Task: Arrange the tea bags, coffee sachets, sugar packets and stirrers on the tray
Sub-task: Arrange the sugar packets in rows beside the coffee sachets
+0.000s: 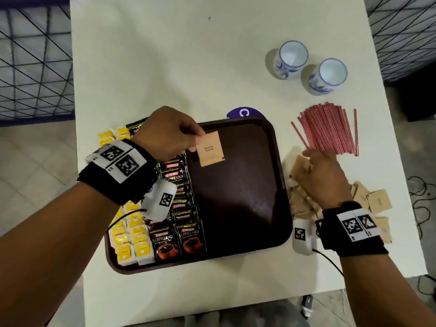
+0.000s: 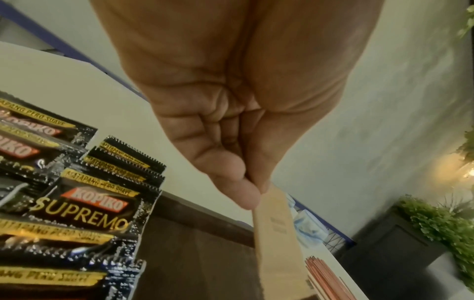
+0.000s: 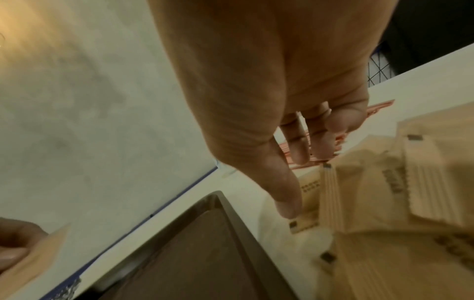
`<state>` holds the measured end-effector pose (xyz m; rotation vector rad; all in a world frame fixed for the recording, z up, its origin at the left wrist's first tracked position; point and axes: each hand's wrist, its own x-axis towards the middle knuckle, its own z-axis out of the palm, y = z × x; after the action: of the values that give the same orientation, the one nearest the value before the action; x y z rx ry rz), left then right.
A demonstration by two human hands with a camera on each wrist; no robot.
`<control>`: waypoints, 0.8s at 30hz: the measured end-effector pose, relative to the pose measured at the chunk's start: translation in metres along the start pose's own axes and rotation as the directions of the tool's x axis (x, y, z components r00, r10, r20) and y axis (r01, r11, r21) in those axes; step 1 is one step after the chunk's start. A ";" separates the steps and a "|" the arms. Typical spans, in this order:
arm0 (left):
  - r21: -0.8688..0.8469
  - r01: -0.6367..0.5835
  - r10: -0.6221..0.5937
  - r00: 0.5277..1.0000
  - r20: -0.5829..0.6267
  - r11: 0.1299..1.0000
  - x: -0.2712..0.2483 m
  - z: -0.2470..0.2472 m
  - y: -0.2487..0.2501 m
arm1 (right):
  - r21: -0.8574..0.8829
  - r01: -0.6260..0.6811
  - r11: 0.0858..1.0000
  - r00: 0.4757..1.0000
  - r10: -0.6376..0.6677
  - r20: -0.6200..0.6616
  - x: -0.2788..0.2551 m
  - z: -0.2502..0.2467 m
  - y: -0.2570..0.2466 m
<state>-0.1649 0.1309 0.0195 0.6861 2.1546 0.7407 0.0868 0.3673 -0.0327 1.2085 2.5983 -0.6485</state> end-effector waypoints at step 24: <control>0.203 0.084 -0.068 0.994 -0.084 0.976 0.041 -0.025 -0.014 | 0.050 0.282 0.958 0.959 -0.280 -0.051 0.023 -0.007 -0.011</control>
<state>-0.2117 0.1414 0.0043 0.6866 2.3368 0.5146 0.0636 0.3796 -0.0317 0.8819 2.8352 -0.7590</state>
